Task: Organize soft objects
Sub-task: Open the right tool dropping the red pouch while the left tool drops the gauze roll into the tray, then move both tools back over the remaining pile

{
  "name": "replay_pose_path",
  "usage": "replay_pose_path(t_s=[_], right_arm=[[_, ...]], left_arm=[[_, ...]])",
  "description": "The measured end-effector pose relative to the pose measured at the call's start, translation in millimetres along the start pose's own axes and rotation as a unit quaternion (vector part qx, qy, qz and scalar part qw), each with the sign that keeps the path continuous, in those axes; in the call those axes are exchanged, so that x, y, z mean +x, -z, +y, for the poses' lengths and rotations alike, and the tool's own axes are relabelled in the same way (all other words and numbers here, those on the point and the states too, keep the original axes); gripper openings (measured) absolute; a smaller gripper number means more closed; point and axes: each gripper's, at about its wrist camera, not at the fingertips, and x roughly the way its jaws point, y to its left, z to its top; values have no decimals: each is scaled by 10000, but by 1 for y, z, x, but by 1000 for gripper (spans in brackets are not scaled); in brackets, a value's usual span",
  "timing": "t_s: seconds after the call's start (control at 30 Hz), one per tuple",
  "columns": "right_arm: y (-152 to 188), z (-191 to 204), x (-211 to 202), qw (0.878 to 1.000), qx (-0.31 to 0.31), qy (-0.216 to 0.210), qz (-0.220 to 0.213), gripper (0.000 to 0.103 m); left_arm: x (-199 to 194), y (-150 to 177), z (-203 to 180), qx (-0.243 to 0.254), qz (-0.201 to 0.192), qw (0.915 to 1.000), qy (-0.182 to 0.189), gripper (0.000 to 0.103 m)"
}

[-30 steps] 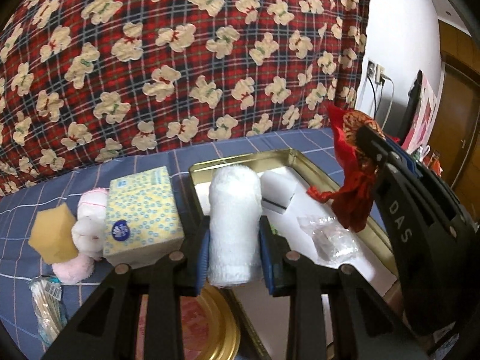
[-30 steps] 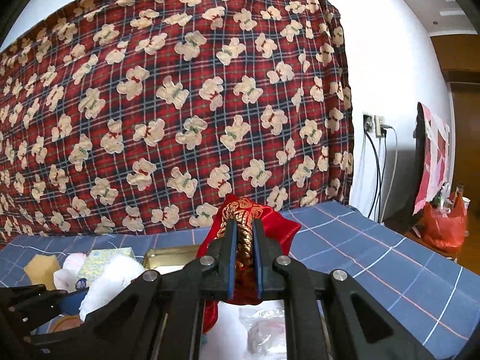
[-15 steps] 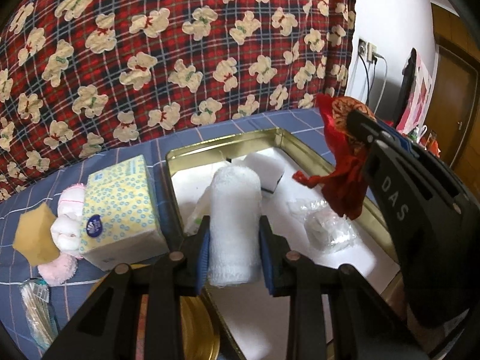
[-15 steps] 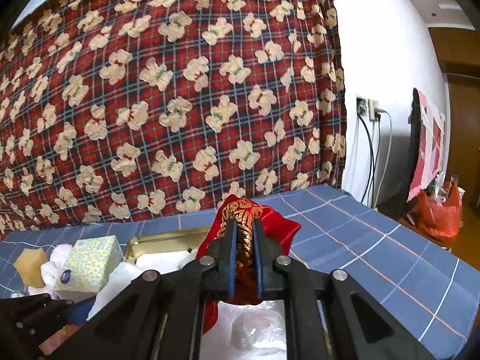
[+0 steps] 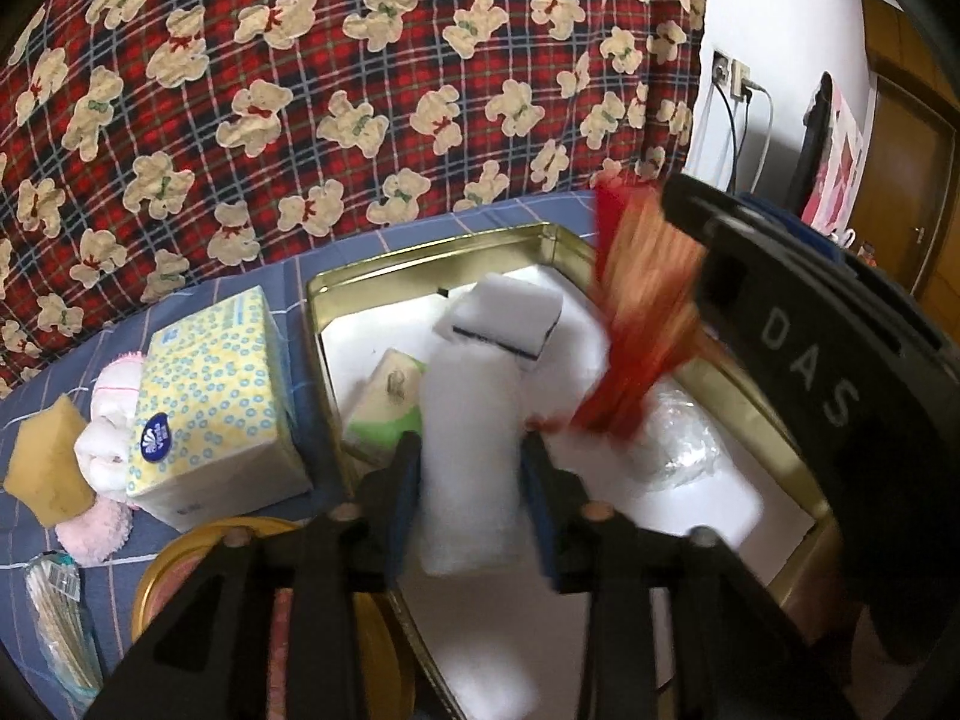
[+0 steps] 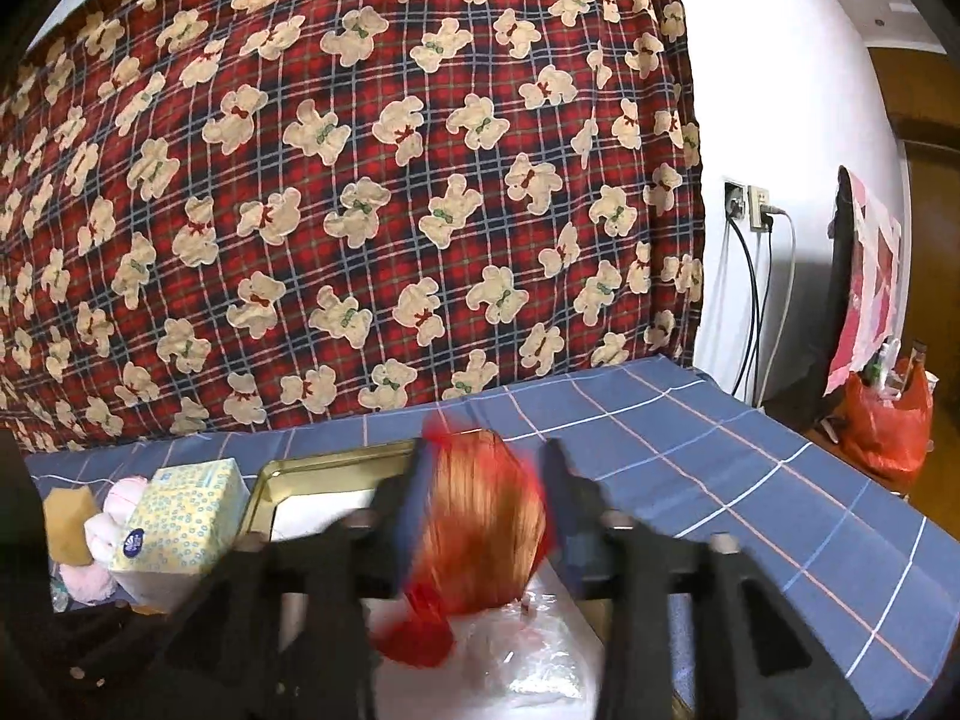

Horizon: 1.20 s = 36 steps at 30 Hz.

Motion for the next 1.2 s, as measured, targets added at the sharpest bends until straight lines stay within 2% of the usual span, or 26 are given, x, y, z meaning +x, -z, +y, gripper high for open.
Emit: replay_pose_path(t_s=[0.03,0.07,0.17,0.43,0.53,0.67,0.73,0.8,0.93,1.03,1.13,1.2], right_arm=[[0,0,-2,10000,21,8,-65,66],[0,-1,-4,9999,37,1,-125,68],[-1,0,-4,9999,33,-34,-132,69],[-1,1,-7,9996,33,-111,-246,70],[-1,2,-12,9990,41,-243,-371,70],[-3,2,-28,9954,144,-493,-807,71],[-3,4,-37,9927,141,-558,-1061,80],[-3,8,-44,9899,89,-660,-1249,80],[-1,21,-49,9871,-180,-780,-1387,81],[0,25,-46,9874,-255,-847,-1310,81],[1,24,-44,9879,-185,-890,-1253,81],[3,25,-44,9881,-187,-899,-1230,81]], left_arm=[[-1,0,0,-5,-31,10000,-7,57],[-2,0,0,-2,-65,10000,-3,60],[-6,-1,-4,81,-129,9999,-42,65],[-10,-1,-3,56,-193,9997,-110,67],[-15,-1,0,29,-284,9994,-178,73],[-30,1,11,-51,-502,9981,-344,76],[-38,3,21,-124,-589,9974,-392,77],[-48,5,35,-220,-696,9962,-482,79],[-70,16,76,-498,-897,9913,-819,83],[-84,31,110,-614,-1001,9841,-1329,86],[-93,49,147,-832,-934,9736,-1911,87],[-94,62,170,-1050,-773,9686,-2118,87]])
